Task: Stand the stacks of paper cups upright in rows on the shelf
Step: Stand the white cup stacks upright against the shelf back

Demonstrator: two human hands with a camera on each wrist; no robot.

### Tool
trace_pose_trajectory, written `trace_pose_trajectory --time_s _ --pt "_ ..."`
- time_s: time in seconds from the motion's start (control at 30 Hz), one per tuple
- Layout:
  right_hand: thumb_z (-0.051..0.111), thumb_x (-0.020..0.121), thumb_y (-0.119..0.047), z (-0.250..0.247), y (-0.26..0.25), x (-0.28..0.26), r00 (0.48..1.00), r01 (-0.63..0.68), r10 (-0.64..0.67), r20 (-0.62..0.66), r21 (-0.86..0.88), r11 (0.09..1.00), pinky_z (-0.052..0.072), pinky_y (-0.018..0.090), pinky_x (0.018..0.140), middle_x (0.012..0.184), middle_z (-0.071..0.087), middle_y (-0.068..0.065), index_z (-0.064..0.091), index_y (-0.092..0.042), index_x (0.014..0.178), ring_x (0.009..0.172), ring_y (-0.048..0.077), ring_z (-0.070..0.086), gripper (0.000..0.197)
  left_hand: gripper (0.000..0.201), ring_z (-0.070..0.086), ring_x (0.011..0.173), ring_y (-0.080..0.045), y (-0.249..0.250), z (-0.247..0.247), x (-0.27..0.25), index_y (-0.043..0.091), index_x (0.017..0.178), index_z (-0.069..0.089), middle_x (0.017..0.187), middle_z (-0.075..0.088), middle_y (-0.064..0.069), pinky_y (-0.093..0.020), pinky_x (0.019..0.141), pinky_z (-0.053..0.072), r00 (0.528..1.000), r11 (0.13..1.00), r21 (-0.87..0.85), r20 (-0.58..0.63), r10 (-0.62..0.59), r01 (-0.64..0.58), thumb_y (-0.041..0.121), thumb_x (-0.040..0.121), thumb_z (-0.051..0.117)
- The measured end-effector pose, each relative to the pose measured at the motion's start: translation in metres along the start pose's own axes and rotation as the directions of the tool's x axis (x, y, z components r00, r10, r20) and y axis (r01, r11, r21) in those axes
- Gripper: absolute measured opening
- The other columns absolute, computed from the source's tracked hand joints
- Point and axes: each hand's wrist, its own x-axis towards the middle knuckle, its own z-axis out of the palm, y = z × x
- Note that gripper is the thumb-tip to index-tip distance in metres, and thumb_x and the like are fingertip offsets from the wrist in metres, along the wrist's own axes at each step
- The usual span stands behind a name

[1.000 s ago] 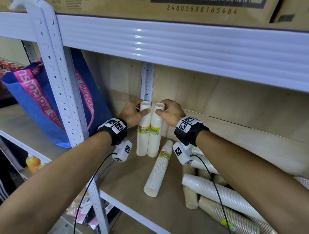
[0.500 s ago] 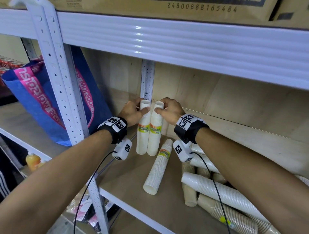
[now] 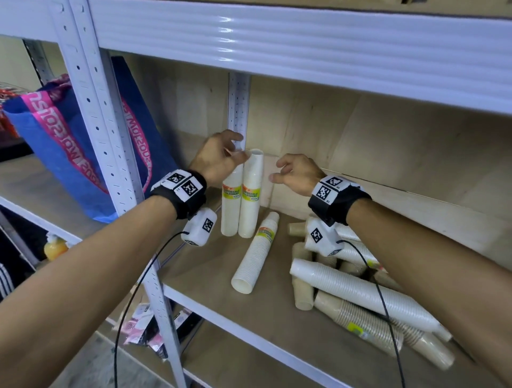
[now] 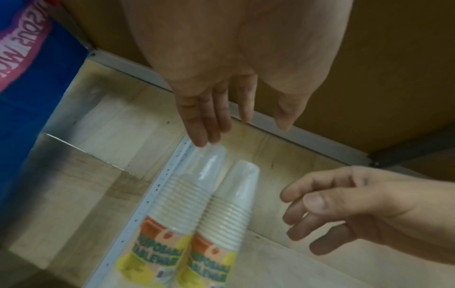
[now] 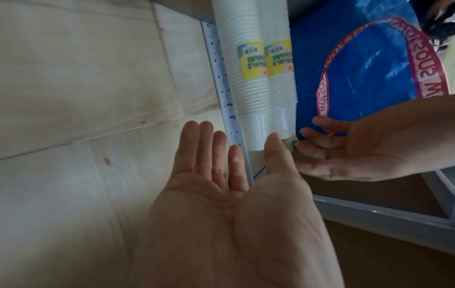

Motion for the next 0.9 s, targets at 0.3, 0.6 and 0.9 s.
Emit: trace_pose_trajectory --time_s 0.3,0.6,0.9 --pt "0.078 0.076 -0.042 -0.017 0.04 -0.072 0.978 -0.068 0.095 0.186 -0.142 0.988 0.048 0.032 0.092 0.109 0.064 -0.003 0.06 -0.021 0.121 0.103 0.016 0.06 0.052 0.04 0.061 0.083 -0.016 -0.012 0.054 -0.045 0.026 0.113 0.065 0.098 0.065 -0.001 -0.028 0.074 0.048 0.909 0.986 0.123 0.39 -0.148 0.108 0.046 0.08 0.075" --pt "0.082 0.072 -0.038 0.0 0.083 -0.131 0.881 -0.107 0.241 0.408 -0.325 0.94 0.047 0.03 0.086 0.112 0.062 -0.005 0.061 -0.02 0.119 0.103 0.016 0.059 0.054 0.082 0.05 0.123 -0.022 -0.059 0.101 -0.085 0.026 0.144 0.04 0.14 0.05 -0.002 -0.033 0.1 0.043 0.787 0.859 0.489 0.465 -0.404 0.152 0.058 0.076 0.072" --pt "0.083 0.068 -0.028 0.019 0.11 -0.153 0.863 -0.073 0.302 0.404 -0.492 0.868 0.049 0.033 0.083 0.117 0.063 0.003 0.057 -0.017 0.123 0.104 0.022 0.06 0.063 0.079 0.056 0.111 -0.024 -0.068 0.124 -0.102 0.014 0.133 0.047 0.131 0.054 -0.005 -0.031 0.077 0.047 0.764 0.811 0.574 0.47 -0.441 0.115 0.058 0.073 0.074"
